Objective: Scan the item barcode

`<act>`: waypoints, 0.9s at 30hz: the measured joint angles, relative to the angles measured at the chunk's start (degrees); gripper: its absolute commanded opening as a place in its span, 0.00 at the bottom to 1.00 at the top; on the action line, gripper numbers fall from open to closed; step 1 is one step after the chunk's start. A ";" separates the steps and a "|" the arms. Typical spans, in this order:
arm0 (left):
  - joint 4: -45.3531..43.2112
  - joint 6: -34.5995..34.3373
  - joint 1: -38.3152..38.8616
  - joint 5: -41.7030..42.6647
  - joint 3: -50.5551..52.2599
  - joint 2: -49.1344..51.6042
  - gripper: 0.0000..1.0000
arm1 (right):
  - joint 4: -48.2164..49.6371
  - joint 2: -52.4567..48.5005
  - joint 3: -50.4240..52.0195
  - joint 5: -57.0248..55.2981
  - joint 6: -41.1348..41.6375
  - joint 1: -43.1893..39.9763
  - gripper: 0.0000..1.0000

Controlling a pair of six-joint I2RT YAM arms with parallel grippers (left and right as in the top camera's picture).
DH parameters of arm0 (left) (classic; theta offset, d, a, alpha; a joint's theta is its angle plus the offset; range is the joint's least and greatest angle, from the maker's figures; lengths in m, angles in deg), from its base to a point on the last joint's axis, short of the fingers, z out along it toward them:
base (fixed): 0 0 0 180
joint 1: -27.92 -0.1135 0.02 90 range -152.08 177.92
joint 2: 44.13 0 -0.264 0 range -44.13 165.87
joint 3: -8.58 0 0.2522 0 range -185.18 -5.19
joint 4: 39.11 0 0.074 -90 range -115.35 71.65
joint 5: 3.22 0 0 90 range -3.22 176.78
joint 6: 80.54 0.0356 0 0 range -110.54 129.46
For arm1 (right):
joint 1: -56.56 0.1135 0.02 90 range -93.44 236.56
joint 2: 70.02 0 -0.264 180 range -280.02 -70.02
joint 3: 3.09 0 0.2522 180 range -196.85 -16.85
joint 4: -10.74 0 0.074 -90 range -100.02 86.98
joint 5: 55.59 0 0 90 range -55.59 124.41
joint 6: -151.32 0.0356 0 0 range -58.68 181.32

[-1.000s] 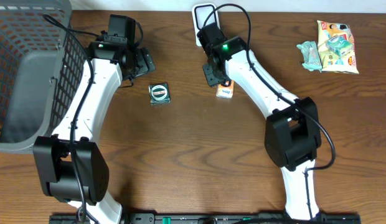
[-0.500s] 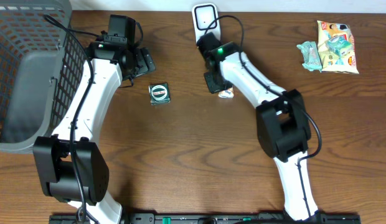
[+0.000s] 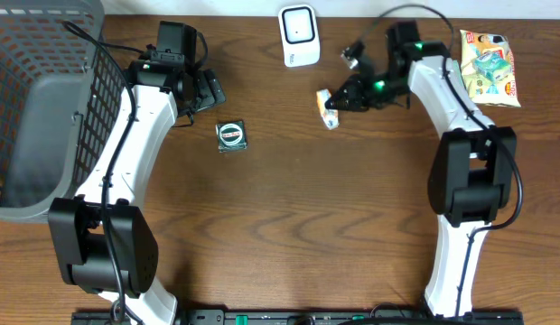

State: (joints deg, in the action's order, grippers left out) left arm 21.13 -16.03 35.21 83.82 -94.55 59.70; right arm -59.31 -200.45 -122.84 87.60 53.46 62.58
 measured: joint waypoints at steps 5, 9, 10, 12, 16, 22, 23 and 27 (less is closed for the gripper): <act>0.00 0.00 0.00 0.00 0.00 0.00 0.98 | 7.52 -0.22 11.34 5.99 -1.57 -1.03 0.02; 0.00 0.00 0.00 0.00 0.00 0.00 0.98 | 11.17 -0.42 17.07 4.55 0.87 -2.32 0.25; 0.00 0.00 0.00 0.00 0.00 0.00 0.98 | 10.97 -0.42 17.64 2.95 2.14 -3.23 0.33; 0.00 0.00 0.00 0.00 0.00 0.00 0.98 | 10.69 -0.42 17.66 -0.52 4.04 -5.07 0.38; 0.00 0.00 0.00 0.00 0.00 0.00 0.98 | 7.82 -0.33 16.33 -3.28 6.34 -8.31 0.44; 0.00 0.00 0.00 0.00 0.00 0.00 0.98 | -2.56 -0.42 7.58 -8.46 7.50 -12.09 0.53; -0.02 0.00 0.00 0.00 0.00 0.00 0.98 | -3.28 -0.42 6.93 -8.72 7.23 -12.00 0.54; 0.00 0.00 0.00 -0.02 0.00 0.00 0.98 | -3.67 -0.39 5.88 -9.73 5.25 -9.16 0.61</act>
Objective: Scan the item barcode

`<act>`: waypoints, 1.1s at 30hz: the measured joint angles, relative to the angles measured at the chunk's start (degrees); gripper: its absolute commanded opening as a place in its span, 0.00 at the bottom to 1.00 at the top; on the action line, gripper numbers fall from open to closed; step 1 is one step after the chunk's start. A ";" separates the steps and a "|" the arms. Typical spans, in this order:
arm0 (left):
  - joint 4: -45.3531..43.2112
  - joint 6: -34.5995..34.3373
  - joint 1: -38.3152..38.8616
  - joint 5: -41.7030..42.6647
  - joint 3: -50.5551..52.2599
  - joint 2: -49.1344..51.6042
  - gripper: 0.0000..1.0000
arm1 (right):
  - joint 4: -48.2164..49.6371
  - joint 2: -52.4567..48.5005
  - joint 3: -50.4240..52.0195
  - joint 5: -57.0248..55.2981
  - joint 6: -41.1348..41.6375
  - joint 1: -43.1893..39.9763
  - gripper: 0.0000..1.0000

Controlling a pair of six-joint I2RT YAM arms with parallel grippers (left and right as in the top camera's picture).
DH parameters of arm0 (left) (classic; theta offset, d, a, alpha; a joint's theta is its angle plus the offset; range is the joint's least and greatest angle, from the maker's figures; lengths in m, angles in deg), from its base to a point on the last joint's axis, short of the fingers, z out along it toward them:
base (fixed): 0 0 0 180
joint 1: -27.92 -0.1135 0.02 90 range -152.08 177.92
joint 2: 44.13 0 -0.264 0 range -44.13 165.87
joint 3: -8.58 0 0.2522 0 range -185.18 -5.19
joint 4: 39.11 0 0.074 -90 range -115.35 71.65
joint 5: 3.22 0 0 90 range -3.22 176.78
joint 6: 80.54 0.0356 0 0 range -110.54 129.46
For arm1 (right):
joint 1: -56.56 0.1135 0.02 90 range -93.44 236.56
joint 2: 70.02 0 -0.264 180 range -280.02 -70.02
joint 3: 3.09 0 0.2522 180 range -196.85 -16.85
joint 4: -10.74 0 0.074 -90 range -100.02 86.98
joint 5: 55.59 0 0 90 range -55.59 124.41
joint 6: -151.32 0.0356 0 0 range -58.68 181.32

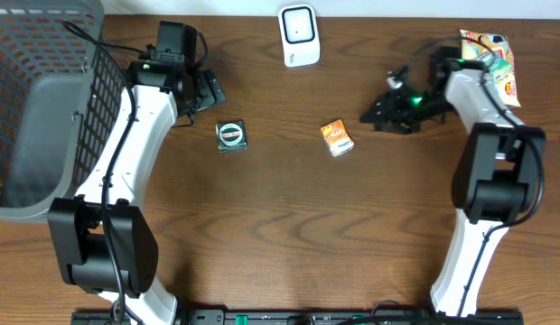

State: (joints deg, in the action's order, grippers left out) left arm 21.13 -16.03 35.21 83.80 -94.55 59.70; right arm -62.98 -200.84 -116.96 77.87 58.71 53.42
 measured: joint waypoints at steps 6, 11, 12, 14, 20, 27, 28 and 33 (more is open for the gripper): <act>0.00 0.00 0.00 0.02 0.00 0.00 0.98 | 2.99 0.00 0.00 -6.05 -2.27 9.05 0.59; -0.02 0.00 0.00 0.02 0.00 0.00 0.98 | 3.78 -0.02 0.39 -10.34 -2.27 10.97 0.47; -0.02 0.00 0.00 0.02 0.00 0.00 0.98 | 4.22 -0.02 0.92 -11.21 -2.27 11.26 0.45; 0.00 0.00 0.00 0.02 0.00 0.00 0.98 | 4.66 -0.02 1.97 -11.67 -2.12 11.39 0.37; 0.00 0.00 0.00 0.02 0.00 0.00 0.98 | 6.97 0.72 5.05 -10.75 -0.46 11.50 0.10; 0.00 0.00 0.00 0.02 0.00 0.00 0.98 | 7.21 0.72 4.63 -1.86 0.31 10.71 0.01; -0.02 0.00 0.00 0.02 0.00 0.00 0.98 | 7.39 0.72 3.78 1.25 -0.02 10.25 0.01; 0.00 0.00 0.00 0.00 0.00 0.00 0.98 | 8.20 1.31 -1.51 17.20 -2.08 7.45 0.01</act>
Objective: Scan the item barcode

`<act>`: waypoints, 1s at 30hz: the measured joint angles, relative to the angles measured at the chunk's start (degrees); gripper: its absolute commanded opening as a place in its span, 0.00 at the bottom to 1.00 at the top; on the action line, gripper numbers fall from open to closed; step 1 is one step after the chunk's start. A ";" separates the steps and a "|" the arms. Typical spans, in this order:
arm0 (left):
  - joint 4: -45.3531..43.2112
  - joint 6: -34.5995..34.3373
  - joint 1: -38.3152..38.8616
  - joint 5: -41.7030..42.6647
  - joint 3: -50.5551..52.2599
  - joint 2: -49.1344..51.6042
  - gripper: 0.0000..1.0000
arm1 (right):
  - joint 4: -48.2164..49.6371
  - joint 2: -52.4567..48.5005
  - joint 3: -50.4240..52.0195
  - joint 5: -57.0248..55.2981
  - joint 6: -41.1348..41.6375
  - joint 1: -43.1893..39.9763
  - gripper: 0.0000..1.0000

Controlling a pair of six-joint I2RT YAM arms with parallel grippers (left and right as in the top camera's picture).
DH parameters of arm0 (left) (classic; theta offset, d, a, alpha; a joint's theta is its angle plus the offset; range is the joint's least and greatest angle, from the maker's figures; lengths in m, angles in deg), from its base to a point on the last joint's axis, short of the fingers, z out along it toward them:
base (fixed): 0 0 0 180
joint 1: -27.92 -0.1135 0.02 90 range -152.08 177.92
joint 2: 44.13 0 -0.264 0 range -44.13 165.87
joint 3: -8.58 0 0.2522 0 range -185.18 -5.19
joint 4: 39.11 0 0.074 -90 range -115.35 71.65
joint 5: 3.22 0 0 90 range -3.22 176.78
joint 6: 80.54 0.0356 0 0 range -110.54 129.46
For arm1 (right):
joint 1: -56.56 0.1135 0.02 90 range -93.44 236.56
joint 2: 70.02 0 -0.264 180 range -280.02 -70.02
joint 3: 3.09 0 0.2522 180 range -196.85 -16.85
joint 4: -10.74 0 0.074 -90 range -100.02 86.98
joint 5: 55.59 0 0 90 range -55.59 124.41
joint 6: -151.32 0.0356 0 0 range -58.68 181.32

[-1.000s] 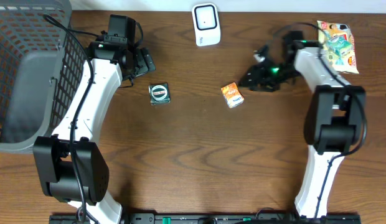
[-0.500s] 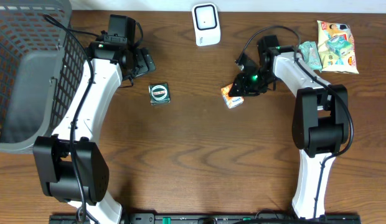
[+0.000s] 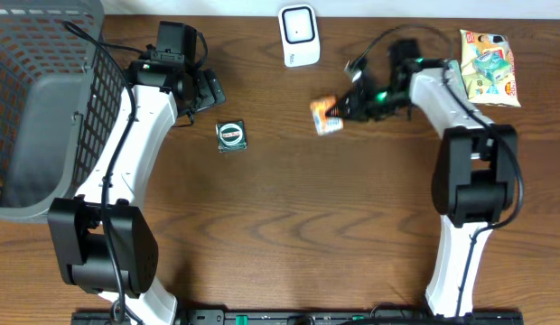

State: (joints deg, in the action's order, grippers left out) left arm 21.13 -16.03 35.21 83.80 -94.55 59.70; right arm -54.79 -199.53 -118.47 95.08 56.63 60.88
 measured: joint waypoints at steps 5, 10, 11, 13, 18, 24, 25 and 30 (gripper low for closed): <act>0.00 0.00 0.00 0.02 0.00 0.00 0.98 | 0.07 1.57 -1.64 16.15 -3.98 -1.53 0.01; 0.00 0.00 0.00 0.00 0.00 0.00 0.98 | 0.00 1.64 -1.66 23.50 -5.75 -1.18 0.01; 0.00 0.00 0.00 0.02 0.00 0.00 0.98 | 0.00 1.64 -1.66 24.04 -5.90 -1.18 0.01; 0.00 0.00 0.00 0.00 0.00 0.00 0.98 | 0.00 1.64 -1.66 25.00 -6.16 -1.18 0.01; 0.00 0.00 0.00 0.02 0.00 0.00 0.98 | 0.07 1.64 -1.66 26.14 -6.36 -1.18 0.01; 0.00 0.00 0.00 0.02 0.00 0.00 0.98 | 0.48 1.64 -1.66 23.69 -6.38 -0.92 0.01; -0.02 0.00 0.00 0.02 0.00 0.00 0.98 | 0.48 1.64 -1.66 21.77 -6.36 -0.70 0.01; 0.00 0.00 0.00 0.02 0.00 0.00 0.98 | 2.19 1.64 -1.75 -4.70 -2.80 4.33 0.01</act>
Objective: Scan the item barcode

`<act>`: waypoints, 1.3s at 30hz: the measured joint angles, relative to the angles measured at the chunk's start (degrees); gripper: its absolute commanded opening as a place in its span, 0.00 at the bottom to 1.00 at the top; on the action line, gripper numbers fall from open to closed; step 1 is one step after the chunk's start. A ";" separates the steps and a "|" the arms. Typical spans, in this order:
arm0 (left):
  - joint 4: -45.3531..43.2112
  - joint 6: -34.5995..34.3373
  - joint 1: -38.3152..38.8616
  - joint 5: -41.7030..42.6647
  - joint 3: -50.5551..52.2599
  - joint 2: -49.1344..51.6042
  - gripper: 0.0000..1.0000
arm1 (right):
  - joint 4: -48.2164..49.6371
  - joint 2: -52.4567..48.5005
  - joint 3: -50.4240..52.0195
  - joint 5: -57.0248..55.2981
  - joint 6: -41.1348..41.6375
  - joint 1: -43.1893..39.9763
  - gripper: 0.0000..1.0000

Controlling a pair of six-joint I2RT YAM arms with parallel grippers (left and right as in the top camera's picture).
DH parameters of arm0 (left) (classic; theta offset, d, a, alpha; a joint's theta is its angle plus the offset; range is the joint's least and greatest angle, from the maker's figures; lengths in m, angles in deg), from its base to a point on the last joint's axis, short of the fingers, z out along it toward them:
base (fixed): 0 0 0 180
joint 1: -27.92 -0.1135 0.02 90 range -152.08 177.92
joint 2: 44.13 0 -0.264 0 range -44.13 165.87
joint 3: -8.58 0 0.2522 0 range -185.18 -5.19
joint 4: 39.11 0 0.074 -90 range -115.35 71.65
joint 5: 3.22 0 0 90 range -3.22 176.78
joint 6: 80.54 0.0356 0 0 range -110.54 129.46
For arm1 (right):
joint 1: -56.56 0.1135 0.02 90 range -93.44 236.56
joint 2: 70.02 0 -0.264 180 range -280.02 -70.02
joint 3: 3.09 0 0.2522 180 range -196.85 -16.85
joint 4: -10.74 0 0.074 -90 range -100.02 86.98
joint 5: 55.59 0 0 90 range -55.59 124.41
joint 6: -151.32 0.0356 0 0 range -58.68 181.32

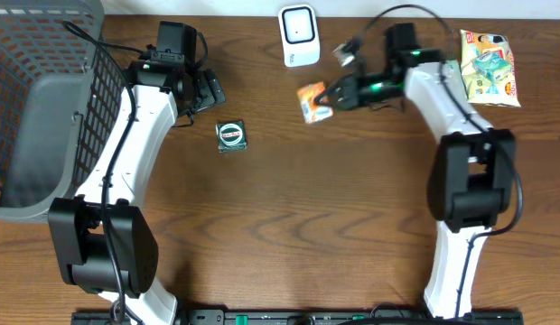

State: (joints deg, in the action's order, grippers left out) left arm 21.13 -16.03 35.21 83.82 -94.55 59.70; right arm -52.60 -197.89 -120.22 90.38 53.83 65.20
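A small orange packet (312, 100) hangs just below and to the right of the white barcode scanner (299, 34) at the table's far edge. My right gripper (329, 94) is shut on the packet's right end and reaches in from the right. Whether the packet touches the table cannot be told. My left gripper (209, 90) rests at the far left of the table with its fingers apart and nothing between them.
A small dark square pack with a round label (230, 135) lies below the left gripper. A colourful snack bag (486, 65) lies at the far right. A grey mesh basket (27, 108) takes up the left edge.
My right gripper has moved up and to the left with the orange packet, which is now closer to the scanner. The left arm has not moved.
First my right gripper was at the orange packet below the scanner. Then the packet lay alone on the table with the gripper off to its right. Then the gripper was back on the packet, and now holds it nearer the scanner.
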 measured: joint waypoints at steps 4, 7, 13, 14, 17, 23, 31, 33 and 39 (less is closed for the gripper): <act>0.00 0.00 0.00 0.00 0.00 0.00 0.98 | 1.81 0.00 -3.02 -30.56 2.10 7.21 0.01; -0.02 0.00 0.00 -0.02 0.00 0.00 0.98 | 7.28 0.00 -7.13 -47.01 -0.13 10.73 0.01; 0.00 0.00 0.00 0.00 0.00 0.00 0.98 | 22.25 0.11 -11.28 -62.53 -7.43 13.97 0.01; -0.02 0.00 0.00 0.00 0.00 0.00 0.98 | 24.15 0.11 -11.30 -63.21 -8.26 13.94 0.01; 0.00 0.00 0.00 0.00 0.00 0.00 0.98 | 31.39 0.11 -11.28 -63.36 -11.50 13.46 0.01; -0.02 0.00 0.00 0.00 0.00 0.00 0.98 | 46.01 -1.01 -11.41 -63.08 -19.80 13.07 0.01; 0.00 0.00 0.00 0.00 0.00 0.00 0.98 | 48.57 -8.83 -11.76 -62.86 -36.33 13.11 0.01; 0.00 0.00 0.00 0.00 0.00 0.00 0.98 | 48.24 -10.62 -11.74 -62.84 -38.73 13.11 0.01; 0.00 0.00 0.00 0.00 0.00 0.00 0.98 | 48.61 -11.80 -11.65 -62.03 -41.11 13.11 0.01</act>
State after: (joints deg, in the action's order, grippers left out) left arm 21.13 -16.03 35.21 83.82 -94.55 59.70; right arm -3.99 -209.70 -131.87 28.35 12.72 78.32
